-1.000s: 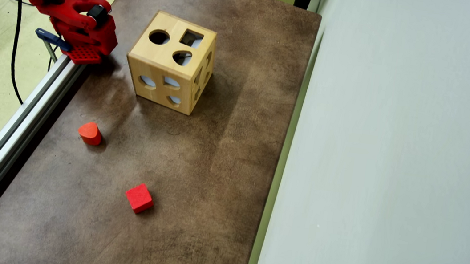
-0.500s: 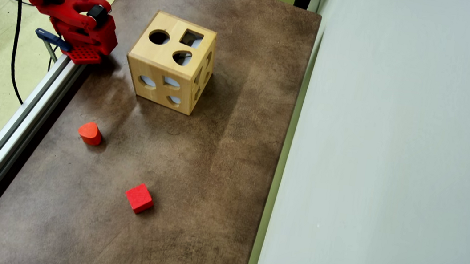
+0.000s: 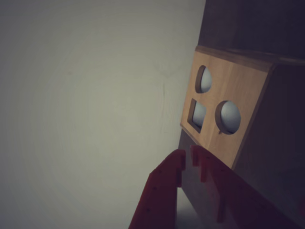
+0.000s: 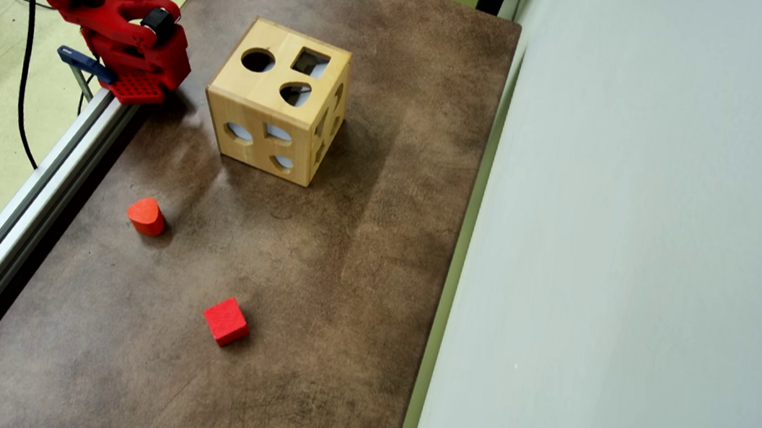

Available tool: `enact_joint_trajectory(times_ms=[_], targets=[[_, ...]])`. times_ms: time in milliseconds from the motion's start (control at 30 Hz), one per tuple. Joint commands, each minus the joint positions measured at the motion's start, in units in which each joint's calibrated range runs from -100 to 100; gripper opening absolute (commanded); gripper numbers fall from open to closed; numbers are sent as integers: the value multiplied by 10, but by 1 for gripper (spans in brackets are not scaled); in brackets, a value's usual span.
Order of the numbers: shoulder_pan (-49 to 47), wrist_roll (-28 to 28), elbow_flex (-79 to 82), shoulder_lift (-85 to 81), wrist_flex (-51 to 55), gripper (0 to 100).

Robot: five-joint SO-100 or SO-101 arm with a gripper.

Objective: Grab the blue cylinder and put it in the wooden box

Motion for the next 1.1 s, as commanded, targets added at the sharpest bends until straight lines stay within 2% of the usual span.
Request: enact_joint_trajectory(times_ms=[0,1067], targets=[[2,3,-2,3,5,3],[2,3,4,3,4,3]])
